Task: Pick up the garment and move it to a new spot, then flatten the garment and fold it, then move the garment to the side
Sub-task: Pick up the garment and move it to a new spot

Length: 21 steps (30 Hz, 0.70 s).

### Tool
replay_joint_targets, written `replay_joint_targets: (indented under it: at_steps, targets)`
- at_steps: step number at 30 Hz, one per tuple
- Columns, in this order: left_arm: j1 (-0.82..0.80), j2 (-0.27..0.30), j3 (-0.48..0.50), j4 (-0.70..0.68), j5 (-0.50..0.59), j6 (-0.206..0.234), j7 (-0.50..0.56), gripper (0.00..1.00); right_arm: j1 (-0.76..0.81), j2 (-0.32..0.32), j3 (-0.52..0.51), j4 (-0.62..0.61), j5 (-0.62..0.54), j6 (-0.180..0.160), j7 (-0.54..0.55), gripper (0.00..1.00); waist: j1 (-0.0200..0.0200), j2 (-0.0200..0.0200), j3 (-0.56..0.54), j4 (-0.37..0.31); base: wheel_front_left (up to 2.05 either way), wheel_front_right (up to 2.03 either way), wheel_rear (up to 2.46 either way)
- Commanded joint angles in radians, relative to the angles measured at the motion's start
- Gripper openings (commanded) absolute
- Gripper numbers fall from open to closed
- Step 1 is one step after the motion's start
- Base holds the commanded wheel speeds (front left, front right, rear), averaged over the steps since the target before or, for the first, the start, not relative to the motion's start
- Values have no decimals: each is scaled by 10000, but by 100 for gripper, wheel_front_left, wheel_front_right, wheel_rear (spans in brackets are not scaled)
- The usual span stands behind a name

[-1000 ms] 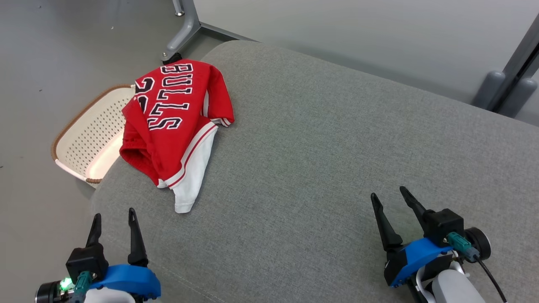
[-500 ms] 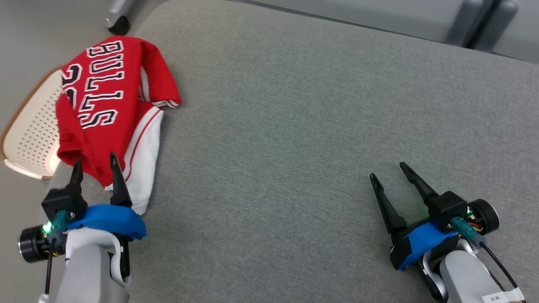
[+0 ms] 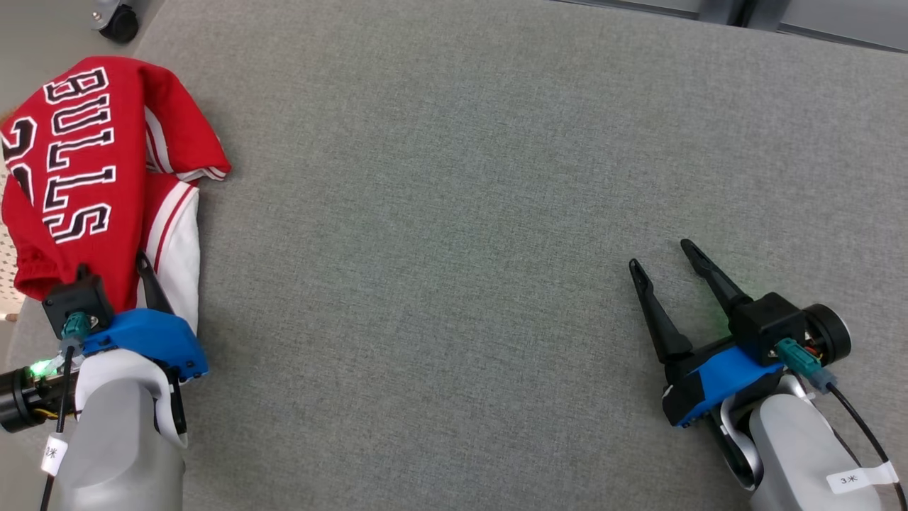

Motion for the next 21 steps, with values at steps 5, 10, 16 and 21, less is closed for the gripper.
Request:
replay_joint_targets:
  at_steps: [5,10,16,21]
  targets:
    - [-239,164,-10,-363,-184,-378,-28,0,226,100,-256,175,74,-1,-34,100,-1,-1,-274,-155,0,0,0]
    - [-153,296,-348,-1916,39,-915,-28,0,396,450,-366,273,102,-1,-37,100,-1,-1,-849,-343,0,0,0]
    - [-526,321,-992,-3336,277,-1494,-29,0,553,966,-390,429,242,-1,-37,100,-1,-1,-1781,-924,0,0,0]
    - [-696,103,-1528,-3844,176,-1831,-29,0,729,1209,-306,540,314,-1,-37,100,-1,-1,-2296,-1570,0,0,0]
